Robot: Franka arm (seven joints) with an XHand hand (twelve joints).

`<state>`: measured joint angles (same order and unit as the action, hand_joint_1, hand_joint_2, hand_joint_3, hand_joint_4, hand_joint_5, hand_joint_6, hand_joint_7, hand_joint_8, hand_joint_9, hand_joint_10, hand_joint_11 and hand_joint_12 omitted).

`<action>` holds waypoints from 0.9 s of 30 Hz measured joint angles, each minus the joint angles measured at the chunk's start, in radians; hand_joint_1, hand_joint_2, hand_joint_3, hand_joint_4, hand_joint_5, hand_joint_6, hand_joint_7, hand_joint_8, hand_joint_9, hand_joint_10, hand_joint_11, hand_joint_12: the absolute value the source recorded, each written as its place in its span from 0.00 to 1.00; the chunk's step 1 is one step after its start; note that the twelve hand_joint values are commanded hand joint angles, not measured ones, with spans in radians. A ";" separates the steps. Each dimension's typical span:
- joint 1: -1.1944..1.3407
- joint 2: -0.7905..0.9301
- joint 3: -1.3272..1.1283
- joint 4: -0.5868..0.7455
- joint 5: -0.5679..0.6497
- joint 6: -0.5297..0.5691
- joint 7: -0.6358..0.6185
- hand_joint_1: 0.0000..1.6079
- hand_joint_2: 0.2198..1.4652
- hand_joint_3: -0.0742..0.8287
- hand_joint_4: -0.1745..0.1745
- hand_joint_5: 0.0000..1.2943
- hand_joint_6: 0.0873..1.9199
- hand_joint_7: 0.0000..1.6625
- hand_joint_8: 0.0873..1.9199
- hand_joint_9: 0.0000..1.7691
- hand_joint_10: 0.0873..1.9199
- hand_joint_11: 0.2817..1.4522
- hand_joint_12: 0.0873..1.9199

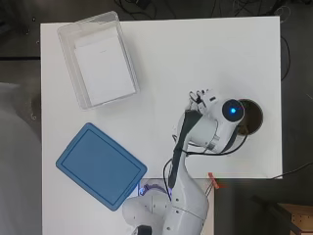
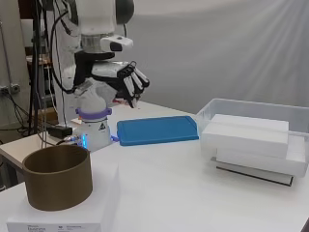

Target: Teleoperate dual arm-hand system to remove items from a box

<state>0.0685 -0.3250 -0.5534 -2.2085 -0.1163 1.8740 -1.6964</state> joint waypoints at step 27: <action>-0.107 -0.067 -0.265 0.039 -0.128 -0.034 0.147 0.72 0.79 0.08 1.00 0.64 1.00 0.66 1.00 0.76 1.00 0.72 0.99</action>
<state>-0.0383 -0.3924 -0.8187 -2.1696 -0.2441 1.8405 -1.5494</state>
